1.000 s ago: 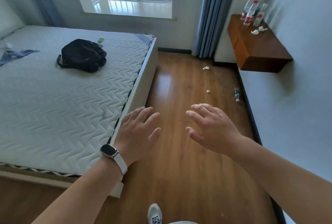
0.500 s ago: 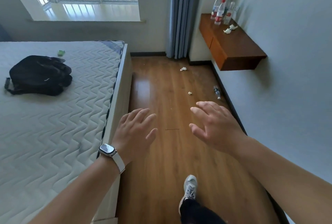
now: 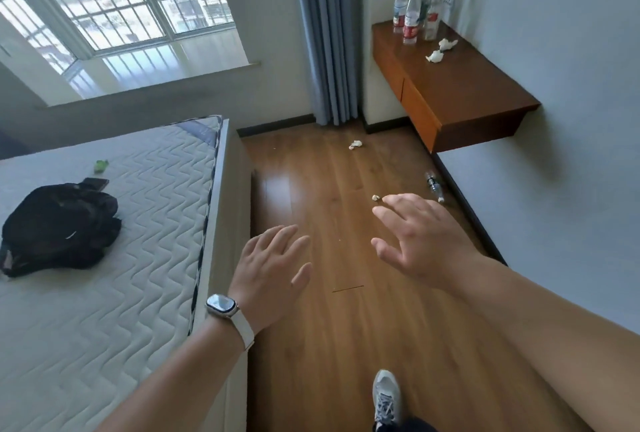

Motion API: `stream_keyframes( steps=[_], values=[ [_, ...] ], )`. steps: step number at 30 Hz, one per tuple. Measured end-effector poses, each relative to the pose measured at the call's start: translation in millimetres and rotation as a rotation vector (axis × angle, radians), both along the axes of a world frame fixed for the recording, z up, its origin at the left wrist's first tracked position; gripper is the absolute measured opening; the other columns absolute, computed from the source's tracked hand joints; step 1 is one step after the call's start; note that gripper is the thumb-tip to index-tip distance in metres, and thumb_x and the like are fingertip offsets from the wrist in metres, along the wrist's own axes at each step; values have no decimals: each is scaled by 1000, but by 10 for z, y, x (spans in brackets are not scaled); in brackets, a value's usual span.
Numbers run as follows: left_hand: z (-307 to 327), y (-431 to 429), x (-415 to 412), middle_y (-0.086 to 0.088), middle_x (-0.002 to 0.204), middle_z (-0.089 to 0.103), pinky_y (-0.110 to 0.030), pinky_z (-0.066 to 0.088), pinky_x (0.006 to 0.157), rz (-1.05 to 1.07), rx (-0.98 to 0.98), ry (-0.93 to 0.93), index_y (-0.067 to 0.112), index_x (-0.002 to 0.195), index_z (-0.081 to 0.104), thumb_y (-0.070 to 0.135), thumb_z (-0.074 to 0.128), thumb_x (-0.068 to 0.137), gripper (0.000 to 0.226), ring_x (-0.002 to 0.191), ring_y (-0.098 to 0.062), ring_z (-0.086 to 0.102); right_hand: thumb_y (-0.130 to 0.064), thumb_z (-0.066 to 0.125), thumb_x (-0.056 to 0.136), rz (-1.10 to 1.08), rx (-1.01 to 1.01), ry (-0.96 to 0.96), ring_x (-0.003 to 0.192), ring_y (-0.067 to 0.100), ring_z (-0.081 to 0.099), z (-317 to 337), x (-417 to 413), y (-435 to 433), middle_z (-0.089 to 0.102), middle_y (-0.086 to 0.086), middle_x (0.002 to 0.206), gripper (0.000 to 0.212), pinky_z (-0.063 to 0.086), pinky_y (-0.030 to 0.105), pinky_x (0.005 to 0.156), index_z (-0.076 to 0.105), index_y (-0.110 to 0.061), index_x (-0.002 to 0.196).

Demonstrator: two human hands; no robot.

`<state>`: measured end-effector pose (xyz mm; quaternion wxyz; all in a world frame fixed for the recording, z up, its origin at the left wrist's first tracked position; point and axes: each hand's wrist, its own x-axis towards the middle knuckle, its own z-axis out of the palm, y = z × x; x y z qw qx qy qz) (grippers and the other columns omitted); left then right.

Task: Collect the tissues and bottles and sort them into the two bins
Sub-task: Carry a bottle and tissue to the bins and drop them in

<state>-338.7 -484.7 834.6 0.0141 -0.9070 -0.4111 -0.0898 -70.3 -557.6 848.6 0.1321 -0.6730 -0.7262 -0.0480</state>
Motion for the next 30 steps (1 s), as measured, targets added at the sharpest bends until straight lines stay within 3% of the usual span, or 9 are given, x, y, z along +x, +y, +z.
stream_keyframes(
  steps=[8, 18, 25, 30],
  values=[
    [97, 837, 1028, 1, 132, 57, -43, 41, 99, -67, 13, -43, 25, 122, 58, 45, 46, 86, 42, 123, -23, 50, -50, 41, 87, -73, -24, -11, 114, 30, 56, 27, 875, 638, 62, 11, 122, 54, 47, 44, 88, 64, -12, 118],
    [13, 1883, 1537, -1, 130, 58, -45, 42, 98, -190, 12, -97, 22, 122, 60, 43, 49, 88, 42, 123, -24, 52, -50, 43, 89, -181, -90, -33, 117, 28, 54, -117, 1385, 1389, 60, 9, 125, 51, 46, 43, 93, 61, -15, 122],
    [-229, 3077, 1887, 0, 134, 56, -42, 36, 103, -276, -8, -90, 25, 124, 61, 43, 49, 88, 41, 127, -23, 48, -50, 42, 87, -283, -159, -45, 113, 28, 55, -233, 1647, 2360, 60, 8, 123, 54, 45, 43, 91, 62, -13, 120],
    [-341, 3982, 2081, 0, 131, 57, -45, 42, 100, -338, -52, -122, 23, 121, 59, 40, 53, 89, 37, 125, -26, 51, -50, 42, 87, -281, -208, -72, 116, 29, 54, -205, 1721, 3197, 59, 9, 124, 54, 46, 44, 92, 62, -12, 120]
  ],
)
